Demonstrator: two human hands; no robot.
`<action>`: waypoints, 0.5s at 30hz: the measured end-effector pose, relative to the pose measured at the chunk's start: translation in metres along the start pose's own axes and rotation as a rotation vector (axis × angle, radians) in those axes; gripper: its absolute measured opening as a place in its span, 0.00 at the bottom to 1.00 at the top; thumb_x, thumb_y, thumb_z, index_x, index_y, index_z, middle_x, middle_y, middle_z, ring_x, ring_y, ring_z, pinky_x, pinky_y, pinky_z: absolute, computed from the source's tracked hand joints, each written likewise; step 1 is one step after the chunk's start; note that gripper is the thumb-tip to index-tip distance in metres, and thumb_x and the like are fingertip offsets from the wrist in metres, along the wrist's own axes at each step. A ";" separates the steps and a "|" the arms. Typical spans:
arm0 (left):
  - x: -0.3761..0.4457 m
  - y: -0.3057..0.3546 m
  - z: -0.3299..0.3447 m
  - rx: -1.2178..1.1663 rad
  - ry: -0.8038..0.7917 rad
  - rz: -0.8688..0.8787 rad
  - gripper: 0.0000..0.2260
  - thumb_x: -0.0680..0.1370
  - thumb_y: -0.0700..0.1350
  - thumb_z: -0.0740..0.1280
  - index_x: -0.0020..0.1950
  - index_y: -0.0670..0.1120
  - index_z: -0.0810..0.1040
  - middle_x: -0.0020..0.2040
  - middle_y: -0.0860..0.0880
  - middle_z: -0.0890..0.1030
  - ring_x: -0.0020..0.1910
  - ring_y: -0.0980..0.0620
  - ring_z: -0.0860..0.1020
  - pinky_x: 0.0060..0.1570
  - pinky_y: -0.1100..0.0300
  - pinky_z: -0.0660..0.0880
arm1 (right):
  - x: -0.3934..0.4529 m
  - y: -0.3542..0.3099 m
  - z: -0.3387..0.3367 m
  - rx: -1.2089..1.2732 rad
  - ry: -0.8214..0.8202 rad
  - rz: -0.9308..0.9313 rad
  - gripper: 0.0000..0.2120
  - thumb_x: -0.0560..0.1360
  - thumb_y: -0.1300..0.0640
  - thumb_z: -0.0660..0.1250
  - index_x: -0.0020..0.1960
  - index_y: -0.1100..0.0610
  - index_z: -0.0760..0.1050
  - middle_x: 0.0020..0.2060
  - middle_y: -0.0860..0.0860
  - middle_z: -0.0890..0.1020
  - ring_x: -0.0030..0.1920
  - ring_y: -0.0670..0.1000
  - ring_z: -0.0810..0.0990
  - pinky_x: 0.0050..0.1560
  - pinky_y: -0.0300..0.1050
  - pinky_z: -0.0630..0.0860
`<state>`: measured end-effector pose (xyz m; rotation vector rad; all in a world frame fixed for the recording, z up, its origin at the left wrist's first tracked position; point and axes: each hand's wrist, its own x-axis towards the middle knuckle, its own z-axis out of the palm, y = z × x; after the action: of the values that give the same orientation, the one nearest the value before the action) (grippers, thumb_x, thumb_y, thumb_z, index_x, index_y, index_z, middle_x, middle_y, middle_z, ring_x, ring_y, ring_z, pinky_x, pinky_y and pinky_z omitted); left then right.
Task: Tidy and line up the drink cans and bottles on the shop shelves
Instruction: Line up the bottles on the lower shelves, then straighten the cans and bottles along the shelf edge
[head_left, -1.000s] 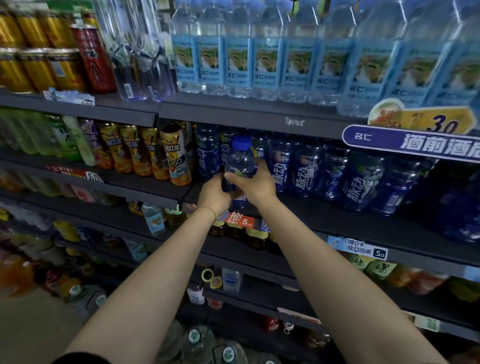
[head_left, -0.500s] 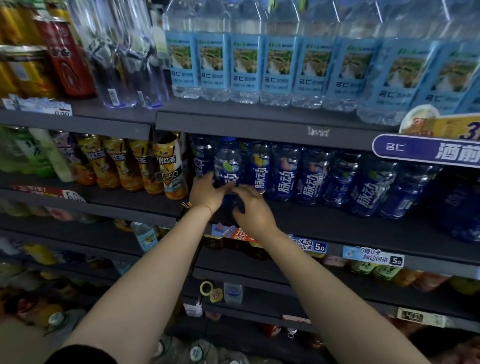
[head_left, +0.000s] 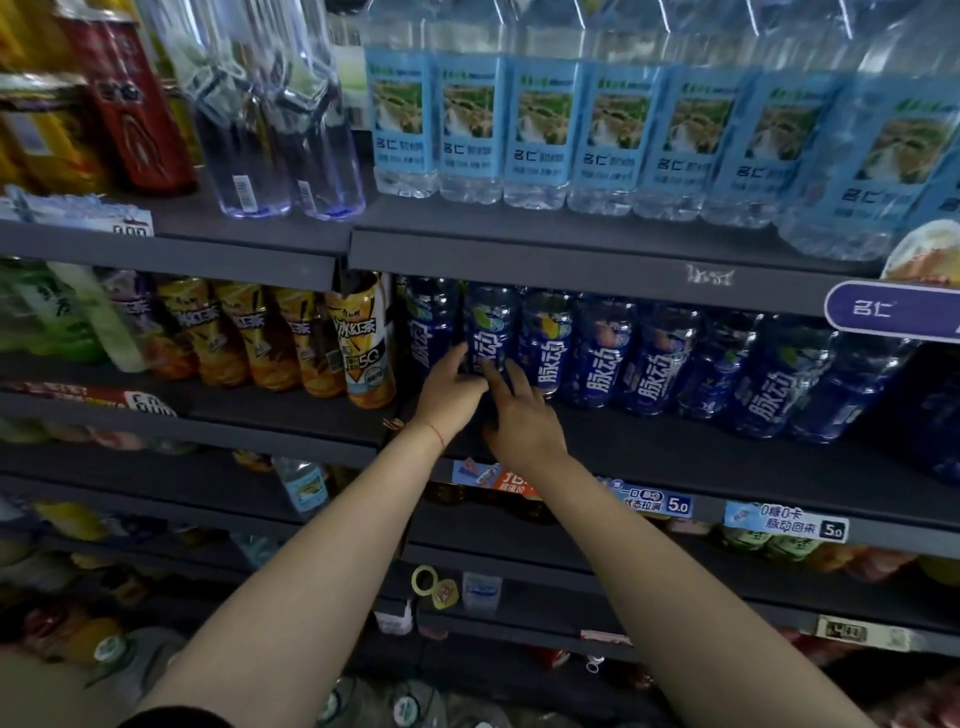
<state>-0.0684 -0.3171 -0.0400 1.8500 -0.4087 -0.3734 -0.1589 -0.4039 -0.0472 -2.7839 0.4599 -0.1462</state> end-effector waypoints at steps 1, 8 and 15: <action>-0.002 0.001 0.000 -0.006 -0.007 -0.003 0.28 0.77 0.39 0.65 0.77 0.46 0.64 0.75 0.46 0.67 0.74 0.48 0.65 0.74 0.51 0.62 | 0.000 0.000 0.001 0.026 -0.008 0.003 0.39 0.78 0.57 0.64 0.81 0.47 0.45 0.80 0.53 0.48 0.75 0.62 0.59 0.68 0.59 0.68; -0.041 0.002 -0.039 -0.112 0.250 0.044 0.10 0.78 0.38 0.63 0.49 0.50 0.82 0.51 0.46 0.83 0.52 0.44 0.81 0.53 0.49 0.79 | -0.001 -0.017 0.001 0.319 0.368 -0.166 0.18 0.76 0.65 0.63 0.65 0.60 0.75 0.59 0.59 0.76 0.53 0.60 0.79 0.45 0.50 0.77; -0.102 -0.075 -0.101 -0.165 0.491 -0.272 0.10 0.78 0.41 0.63 0.38 0.46 0.81 0.35 0.44 0.83 0.33 0.47 0.80 0.34 0.58 0.76 | -0.027 -0.092 0.060 0.625 0.015 -0.289 0.07 0.75 0.64 0.64 0.48 0.58 0.81 0.43 0.51 0.84 0.42 0.49 0.79 0.42 0.42 0.72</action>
<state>-0.1062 -0.1635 -0.0759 1.7635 0.2051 -0.1184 -0.1483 -0.2945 -0.0756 -2.2125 -0.0024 -0.3157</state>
